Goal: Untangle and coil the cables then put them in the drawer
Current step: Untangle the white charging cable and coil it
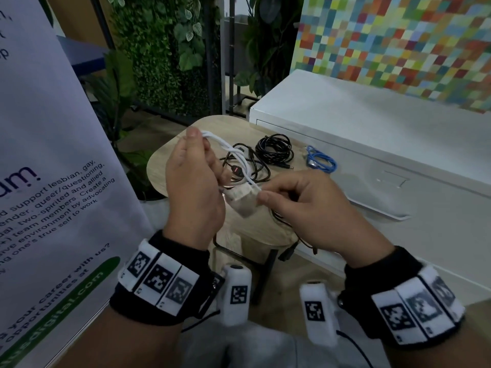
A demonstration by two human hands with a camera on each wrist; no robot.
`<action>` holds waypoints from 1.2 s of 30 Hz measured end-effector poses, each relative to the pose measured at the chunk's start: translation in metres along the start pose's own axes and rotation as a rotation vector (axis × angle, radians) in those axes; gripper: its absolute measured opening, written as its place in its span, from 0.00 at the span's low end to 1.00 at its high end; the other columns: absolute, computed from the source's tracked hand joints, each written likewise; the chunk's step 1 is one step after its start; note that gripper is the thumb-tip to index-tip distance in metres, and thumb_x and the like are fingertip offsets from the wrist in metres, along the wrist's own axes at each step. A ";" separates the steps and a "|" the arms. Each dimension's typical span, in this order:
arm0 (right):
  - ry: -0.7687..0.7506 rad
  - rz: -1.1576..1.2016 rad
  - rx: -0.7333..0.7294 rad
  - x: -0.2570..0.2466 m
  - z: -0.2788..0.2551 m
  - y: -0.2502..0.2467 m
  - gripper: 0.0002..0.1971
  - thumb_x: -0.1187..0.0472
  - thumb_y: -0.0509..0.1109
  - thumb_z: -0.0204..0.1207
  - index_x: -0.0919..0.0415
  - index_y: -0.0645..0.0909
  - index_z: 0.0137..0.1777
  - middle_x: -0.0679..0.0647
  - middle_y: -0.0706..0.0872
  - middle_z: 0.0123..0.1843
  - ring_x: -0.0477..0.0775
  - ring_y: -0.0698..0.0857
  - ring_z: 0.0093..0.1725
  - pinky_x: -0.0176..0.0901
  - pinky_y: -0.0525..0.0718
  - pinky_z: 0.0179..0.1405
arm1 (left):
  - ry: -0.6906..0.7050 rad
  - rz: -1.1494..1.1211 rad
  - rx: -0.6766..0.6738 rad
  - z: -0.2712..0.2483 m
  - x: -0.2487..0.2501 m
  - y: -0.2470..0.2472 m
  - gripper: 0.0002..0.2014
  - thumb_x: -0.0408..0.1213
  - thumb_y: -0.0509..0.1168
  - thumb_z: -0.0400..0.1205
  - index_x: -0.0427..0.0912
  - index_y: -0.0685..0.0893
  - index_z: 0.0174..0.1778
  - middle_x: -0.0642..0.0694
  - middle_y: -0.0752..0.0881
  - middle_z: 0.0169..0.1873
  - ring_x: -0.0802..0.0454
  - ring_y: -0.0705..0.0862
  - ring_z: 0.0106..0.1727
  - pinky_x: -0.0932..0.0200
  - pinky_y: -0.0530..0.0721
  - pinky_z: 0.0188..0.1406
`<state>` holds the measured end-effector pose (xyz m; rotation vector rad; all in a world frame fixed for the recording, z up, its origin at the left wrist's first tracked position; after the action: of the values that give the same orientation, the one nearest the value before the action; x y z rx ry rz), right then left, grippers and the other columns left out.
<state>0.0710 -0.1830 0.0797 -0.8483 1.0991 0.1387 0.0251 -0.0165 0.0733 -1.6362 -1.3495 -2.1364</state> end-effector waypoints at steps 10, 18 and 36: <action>-0.050 -0.346 0.265 -0.002 0.004 -0.018 0.09 0.55 0.75 0.82 0.44 0.93 0.59 0.37 0.93 0.50 0.34 0.87 0.50 0.29 0.83 0.52 | -0.116 -0.085 -0.048 -0.004 -0.015 0.012 0.21 0.49 0.52 0.95 0.46 0.73 0.37 0.53 0.62 0.22 0.57 0.58 0.20 0.60 0.64 0.19; 0.119 0.571 0.368 0.003 -0.003 0.017 0.07 0.68 0.75 0.81 0.58 0.93 0.55 0.51 0.96 0.45 0.41 0.92 0.42 0.31 0.86 0.36 | -0.097 -0.153 -0.114 -0.011 -0.016 0.021 0.17 0.46 0.51 0.96 0.43 0.72 0.42 0.49 0.63 0.25 0.55 0.63 0.22 0.59 0.78 0.25; 0.127 0.599 0.352 0.023 0.010 0.018 0.02 0.59 0.76 0.61 0.56 0.90 0.32 0.61 0.92 0.40 0.55 0.90 0.43 0.46 0.85 0.49 | -0.039 0.141 -0.114 -0.007 -0.036 0.005 0.17 0.49 0.66 0.88 0.48 0.87 0.34 0.34 0.82 0.44 0.35 0.80 0.44 0.42 0.84 0.46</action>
<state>0.0806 -0.1707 0.0526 -0.1980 1.4240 0.3801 0.0371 -0.0386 0.0464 -1.7661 -1.1048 -2.1452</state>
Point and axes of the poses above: each hand's wrist, its own z-axis towards the middle knuckle, its own y-axis out of the palm, x = y × z, the point moved 7 cm from there along z, towards the middle knuckle
